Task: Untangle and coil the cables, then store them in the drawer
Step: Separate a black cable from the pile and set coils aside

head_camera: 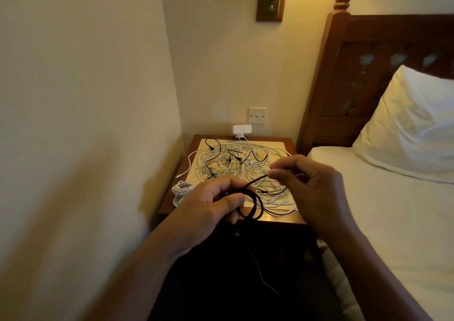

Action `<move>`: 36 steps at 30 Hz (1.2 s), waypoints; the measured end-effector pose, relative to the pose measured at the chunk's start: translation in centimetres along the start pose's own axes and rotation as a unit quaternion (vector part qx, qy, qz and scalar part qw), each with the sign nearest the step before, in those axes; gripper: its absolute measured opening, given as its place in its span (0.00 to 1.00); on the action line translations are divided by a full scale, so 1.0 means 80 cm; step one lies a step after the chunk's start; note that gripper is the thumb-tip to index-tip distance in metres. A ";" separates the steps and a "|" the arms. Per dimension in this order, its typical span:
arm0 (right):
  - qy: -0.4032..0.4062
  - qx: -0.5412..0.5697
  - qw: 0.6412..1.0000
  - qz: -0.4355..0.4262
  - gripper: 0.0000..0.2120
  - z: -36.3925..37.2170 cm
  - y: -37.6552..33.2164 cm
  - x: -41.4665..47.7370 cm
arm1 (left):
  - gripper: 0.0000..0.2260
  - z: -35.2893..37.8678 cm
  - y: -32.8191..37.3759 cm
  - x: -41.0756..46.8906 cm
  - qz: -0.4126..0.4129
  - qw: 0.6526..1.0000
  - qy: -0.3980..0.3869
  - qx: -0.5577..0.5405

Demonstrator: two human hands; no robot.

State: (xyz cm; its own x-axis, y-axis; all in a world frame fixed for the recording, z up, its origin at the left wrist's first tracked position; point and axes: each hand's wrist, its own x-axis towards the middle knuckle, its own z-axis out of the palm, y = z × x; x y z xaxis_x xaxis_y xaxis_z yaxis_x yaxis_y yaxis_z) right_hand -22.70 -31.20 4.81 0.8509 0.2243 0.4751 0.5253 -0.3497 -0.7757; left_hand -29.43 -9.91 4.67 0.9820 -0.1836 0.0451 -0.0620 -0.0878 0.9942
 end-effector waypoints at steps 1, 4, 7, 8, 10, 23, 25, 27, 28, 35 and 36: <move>-0.018 0.008 1.000 0.016 0.06 0.005 0.004 -0.003 | 0.09 0.001 0.001 0.002 0.010 1.000 0.008 -0.015; -0.086 0.041 0.994 0.049 0.07 0.028 0.014 -0.019 | 0.08 0.008 0.001 0.008 0.025 0.999 0.033 -0.032; -0.118 0.130 0.981 0.085 0.08 0.041 0.013 -0.030 | 0.08 0.012 -0.010 0.013 0.028 0.997 0.062 0.021; -0.118 0.180 0.970 0.115 0.10 0.041 0.013 -0.032 | 0.09 0.013 -0.014 0.013 0.024 0.996 0.072 0.043; -0.115 0.285 0.934 0.180 0.12 0.041 0.013 -0.031 | 0.10 0.014 -0.023 0.013 0.014 0.994 0.081 0.076; -0.122 0.312 0.900 0.278 0.12 0.044 0.008 -0.030 | 0.13 0.028 -0.034 0.014 0.037 0.980 0.133 0.142; -0.142 0.308 0.895 0.289 0.11 0.044 0.008 -0.027 | 0.16 0.027 -0.035 0.012 0.026 0.984 0.117 0.133; -0.166 0.319 0.882 0.305 0.09 0.043 0.011 -0.025 | 0.18 0.025 -0.036 0.011 0.016 0.987 0.098 0.124; -0.175 0.327 0.875 0.311 0.08 0.043 0.013 -0.024 | 0.19 0.023 -0.035 0.009 0.016 0.989 0.087 0.121; -0.256 0.428 0.787 0.364 0.20 0.036 0.025 -0.022 | 0.16 0.010 -0.042 0.010 0.039 0.985 0.095 0.136; -0.272 0.436 0.777 0.363 0.21 0.037 0.026 -0.023 | 0.15 0.010 -0.046 0.010 0.043 0.982 0.104 0.148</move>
State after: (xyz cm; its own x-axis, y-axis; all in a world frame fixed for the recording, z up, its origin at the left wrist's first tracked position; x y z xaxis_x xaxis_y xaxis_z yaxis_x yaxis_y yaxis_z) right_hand -23.21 -29.65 1.12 0.6666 0.6904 -0.2811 -0.4983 0.1322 -0.8569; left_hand -28.53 -10.53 0.99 0.9840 -0.0015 0.1781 -0.1662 -0.3679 0.9149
